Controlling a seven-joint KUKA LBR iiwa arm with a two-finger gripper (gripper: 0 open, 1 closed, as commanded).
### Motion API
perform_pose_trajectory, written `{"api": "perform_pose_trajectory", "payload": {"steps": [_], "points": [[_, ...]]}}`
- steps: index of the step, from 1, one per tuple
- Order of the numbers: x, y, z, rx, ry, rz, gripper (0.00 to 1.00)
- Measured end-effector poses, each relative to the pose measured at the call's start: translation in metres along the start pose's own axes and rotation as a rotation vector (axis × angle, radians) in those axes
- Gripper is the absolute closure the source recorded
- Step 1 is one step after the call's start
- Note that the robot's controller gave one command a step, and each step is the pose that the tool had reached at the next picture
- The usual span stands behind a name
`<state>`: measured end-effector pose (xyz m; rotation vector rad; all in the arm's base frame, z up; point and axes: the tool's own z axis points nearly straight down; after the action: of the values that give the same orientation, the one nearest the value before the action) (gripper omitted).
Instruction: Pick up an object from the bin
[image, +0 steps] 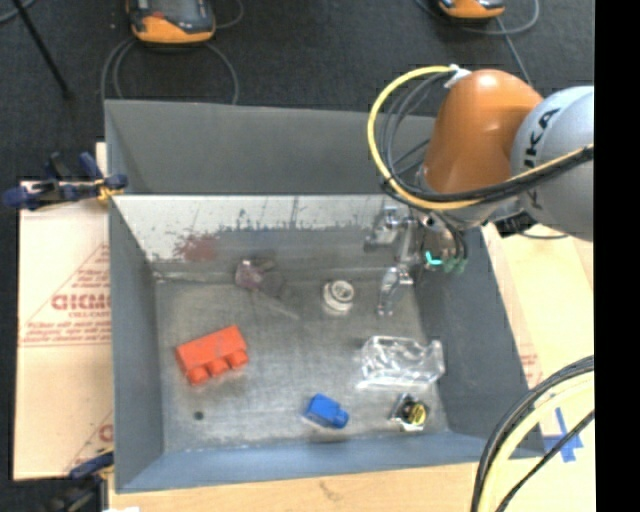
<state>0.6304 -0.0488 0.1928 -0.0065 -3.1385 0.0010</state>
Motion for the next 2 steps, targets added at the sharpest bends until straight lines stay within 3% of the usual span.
{"api": "perform_pose_trajectory", "payload": {"steps": [1, 2], "points": [[-0.017, 0.003, 0.109, 0.001, -0.012, -0.047, 0.00], [-0.017, 0.018, 0.091, -0.002, -0.012, 0.051, 0.00]]}}
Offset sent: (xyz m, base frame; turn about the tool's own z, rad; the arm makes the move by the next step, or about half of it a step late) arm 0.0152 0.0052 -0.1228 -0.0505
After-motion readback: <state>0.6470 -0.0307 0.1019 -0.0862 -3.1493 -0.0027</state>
